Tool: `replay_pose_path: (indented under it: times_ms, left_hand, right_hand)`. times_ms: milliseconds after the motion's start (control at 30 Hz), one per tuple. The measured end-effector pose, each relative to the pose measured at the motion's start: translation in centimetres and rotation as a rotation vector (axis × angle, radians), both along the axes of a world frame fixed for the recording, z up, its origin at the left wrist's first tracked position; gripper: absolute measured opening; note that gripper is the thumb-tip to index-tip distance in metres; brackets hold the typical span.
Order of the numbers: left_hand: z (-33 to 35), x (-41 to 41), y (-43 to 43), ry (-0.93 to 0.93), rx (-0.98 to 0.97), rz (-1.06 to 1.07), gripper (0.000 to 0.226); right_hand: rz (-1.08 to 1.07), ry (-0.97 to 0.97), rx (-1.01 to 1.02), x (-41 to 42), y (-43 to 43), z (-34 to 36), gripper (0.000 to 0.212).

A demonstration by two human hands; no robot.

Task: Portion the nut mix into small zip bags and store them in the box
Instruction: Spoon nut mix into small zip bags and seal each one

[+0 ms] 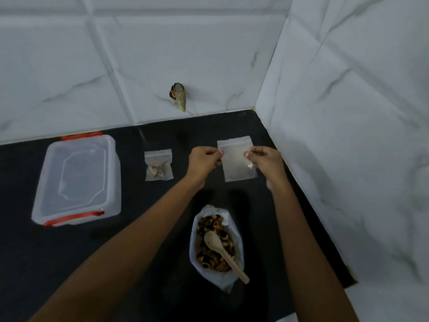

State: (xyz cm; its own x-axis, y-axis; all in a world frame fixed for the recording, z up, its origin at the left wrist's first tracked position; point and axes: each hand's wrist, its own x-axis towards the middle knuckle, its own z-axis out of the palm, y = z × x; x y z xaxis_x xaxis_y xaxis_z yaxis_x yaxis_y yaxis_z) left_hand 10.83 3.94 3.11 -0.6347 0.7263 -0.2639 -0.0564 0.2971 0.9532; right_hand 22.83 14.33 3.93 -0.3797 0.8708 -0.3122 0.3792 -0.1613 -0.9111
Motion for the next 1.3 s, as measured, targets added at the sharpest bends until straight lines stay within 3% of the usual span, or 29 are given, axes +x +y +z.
replay_pose_path:
  times_ms: [300, 567, 800, 933, 1000, 1167, 1300]
  left_hand:
    - [3.3, 1.6, -12.3, 0.144, -0.078, -0.226, 0.009]
    - [2.3, 1.7, -18.9, 0.396, -0.309, -0.408, 0.021]
    - [0.4, 2.1, -21.2, 0.547, -0.381, -0.394, 0.024]
    - [-0.8, 3.6, -22.3, 0.743, -0.233, -0.081, 0.029]
    - [-0.9, 5.2, -23.0, 0.688, -0.176, 0.045, 0.022]
    - [-1.1, 7.6, -23.7, 0.271, -0.097, 0.021, 0.014]
    - [-1.0, 7.2, -23.7, 0.150, -0.095, 0.020, 0.012]
  right_hand:
    - [0.146, 0.105, -0.086, 3.2, -11.2, 1.8, 0.013]
    - [0.386, -0.033, 0.009, 4.9, -19.7, -0.5, 0.016]
    - [0.394, -0.044, 0.020, 5.0, -23.2, -1.2, 0.015]
    - [0.328, -0.017, 0.027, 4.8, -24.1, -1.1, 0.007]
    - [0.320, -0.017, 0.032, 4.6, -24.5, -1.0, 0.010]
    - [0.346, -0.015, 0.011, 4.4, -25.3, -0.8, 0.006]
    - [0.370, -0.053, -0.002, 4.4, -25.3, -1.0, 0.010]
